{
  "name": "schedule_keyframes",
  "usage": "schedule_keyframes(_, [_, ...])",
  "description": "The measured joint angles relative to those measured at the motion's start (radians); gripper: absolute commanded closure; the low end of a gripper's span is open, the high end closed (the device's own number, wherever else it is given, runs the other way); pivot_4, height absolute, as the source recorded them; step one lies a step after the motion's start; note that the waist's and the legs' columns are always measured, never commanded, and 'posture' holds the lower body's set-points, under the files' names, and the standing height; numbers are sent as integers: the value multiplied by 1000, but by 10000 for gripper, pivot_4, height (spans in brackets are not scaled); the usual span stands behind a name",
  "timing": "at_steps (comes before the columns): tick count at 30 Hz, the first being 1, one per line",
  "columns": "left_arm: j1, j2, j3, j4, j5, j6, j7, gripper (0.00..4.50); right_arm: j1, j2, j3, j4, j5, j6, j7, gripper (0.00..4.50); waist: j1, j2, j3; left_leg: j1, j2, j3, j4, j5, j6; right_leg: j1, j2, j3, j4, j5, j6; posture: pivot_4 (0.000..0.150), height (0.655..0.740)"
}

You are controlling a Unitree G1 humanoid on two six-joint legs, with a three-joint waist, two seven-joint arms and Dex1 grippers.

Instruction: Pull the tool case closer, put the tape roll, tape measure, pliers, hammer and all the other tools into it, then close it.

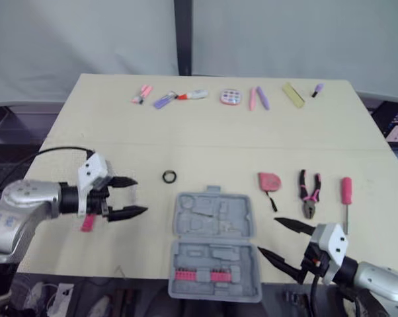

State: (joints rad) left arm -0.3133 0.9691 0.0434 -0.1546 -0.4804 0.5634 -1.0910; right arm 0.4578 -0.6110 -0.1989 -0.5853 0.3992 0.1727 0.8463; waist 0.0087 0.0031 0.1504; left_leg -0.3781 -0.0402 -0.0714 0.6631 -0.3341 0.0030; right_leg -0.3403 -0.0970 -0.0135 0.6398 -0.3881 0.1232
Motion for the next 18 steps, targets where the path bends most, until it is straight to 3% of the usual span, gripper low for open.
schedule_keyframes(7, [-293, -74, -189, 404, 200, -261, -169, 151, -5, 12, 37, -1, -33, -18, -13, 281, -10, -1, 0, 2, 0, 0, 0, 0, 0, 0, 0, -4, 6, 0, 0, 1500, 7400])
schedule_keyframes(18, [-595, -215, -322, 918, 440, -619, -323, 151, 23, 70, 93, -11, -103, -41, -92, 281, -11, -3, 2, 2, -1, -1, 2, 0, 0, -3, 0, -5, 14, 0, 0, 1500, 7400])
